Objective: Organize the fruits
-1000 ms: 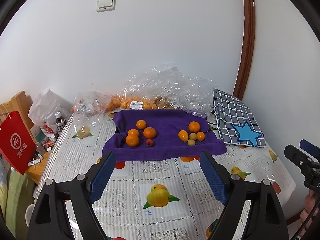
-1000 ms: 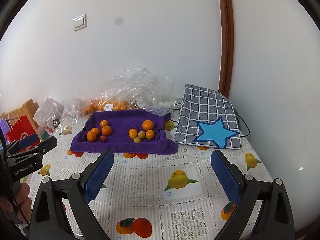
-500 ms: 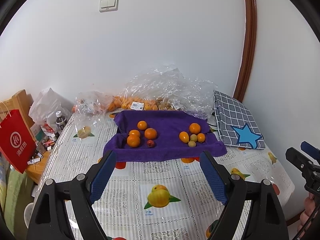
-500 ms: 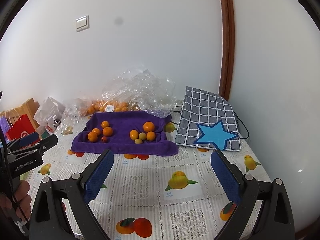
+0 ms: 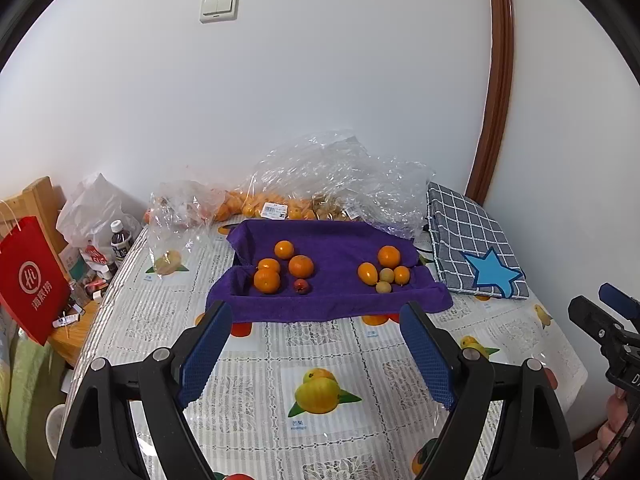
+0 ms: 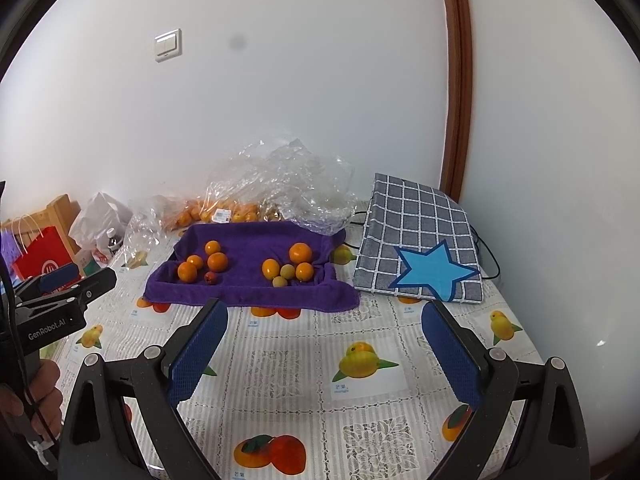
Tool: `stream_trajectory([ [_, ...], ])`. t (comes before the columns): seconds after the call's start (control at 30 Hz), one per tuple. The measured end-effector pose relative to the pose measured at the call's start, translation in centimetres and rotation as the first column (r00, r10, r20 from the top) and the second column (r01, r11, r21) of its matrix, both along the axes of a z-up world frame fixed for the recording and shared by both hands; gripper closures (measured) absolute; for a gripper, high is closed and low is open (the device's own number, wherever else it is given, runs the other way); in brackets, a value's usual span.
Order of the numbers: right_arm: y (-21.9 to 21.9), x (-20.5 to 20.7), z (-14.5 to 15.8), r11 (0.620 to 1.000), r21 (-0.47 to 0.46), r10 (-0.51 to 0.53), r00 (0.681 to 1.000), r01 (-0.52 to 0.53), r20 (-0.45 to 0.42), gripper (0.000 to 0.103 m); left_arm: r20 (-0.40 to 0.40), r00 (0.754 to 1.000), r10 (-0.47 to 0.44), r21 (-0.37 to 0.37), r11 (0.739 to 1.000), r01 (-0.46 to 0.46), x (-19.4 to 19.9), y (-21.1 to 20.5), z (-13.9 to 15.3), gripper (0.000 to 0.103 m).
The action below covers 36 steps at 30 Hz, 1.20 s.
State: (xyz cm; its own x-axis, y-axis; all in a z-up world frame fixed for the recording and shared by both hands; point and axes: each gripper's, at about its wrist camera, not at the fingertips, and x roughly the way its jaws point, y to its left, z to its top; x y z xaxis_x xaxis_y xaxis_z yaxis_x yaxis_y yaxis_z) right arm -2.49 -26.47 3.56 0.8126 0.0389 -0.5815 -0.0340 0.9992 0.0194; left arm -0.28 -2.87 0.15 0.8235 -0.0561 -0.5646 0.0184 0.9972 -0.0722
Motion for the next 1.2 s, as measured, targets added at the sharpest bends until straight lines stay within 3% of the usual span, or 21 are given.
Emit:
stream_trajectory([
  [1.2,0.27,0.00,0.09,1.000,-0.005,0.020,1.000,-0.020,0.007,0.006,0.004,1.000,-0.003,0.009,1.000,0.003,0.20,-0.06,0.12,0.018],
])
